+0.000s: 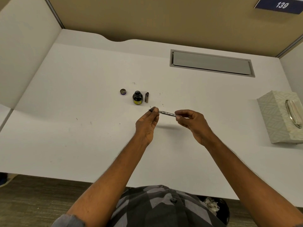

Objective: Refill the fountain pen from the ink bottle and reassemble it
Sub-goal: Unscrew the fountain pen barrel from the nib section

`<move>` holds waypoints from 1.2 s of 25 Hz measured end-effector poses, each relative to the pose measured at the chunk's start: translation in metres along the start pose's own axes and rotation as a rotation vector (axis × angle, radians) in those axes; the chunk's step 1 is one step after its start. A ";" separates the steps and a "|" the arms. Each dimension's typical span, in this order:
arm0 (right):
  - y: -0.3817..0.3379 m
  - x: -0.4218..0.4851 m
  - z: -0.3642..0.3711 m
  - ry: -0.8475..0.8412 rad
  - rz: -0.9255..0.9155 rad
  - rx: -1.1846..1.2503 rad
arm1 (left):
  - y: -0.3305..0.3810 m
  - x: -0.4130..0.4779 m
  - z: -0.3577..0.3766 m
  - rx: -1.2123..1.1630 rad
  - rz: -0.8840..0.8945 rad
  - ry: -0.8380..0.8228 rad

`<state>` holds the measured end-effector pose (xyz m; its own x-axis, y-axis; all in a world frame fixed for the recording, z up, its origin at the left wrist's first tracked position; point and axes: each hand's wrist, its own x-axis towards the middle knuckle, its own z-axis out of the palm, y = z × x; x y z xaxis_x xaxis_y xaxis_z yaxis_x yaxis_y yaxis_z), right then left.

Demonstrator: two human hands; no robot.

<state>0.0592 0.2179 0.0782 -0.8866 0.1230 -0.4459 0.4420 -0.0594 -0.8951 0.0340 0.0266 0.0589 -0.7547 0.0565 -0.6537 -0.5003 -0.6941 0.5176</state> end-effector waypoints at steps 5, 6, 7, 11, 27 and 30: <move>-0.004 0.002 0.001 0.011 0.044 0.034 | 0.000 0.001 -0.001 -0.002 -0.005 0.005; -0.004 0.002 0.001 0.001 0.044 -0.010 | 0.000 0.001 -0.001 0.000 -0.003 0.004; -0.004 0.001 0.001 -0.013 0.028 -0.071 | 0.000 0.002 0.000 0.003 -0.001 0.004; -0.009 -0.001 0.000 0.025 -0.130 -0.476 | 0.001 0.003 -0.002 0.003 -0.002 0.005; -0.007 0.016 -0.008 0.007 -0.284 -0.948 | 0.013 0.009 -0.013 -0.030 0.005 0.048; 0.000 0.023 -0.015 0.082 -0.355 -1.010 | 0.019 0.013 -0.020 -0.045 0.012 0.076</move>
<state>0.0411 0.2352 0.0682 -0.9913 0.0407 -0.1253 0.1026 0.8349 -0.5407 0.0229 0.0000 0.0497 -0.7253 -0.0055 -0.6884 -0.4707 -0.7259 0.5016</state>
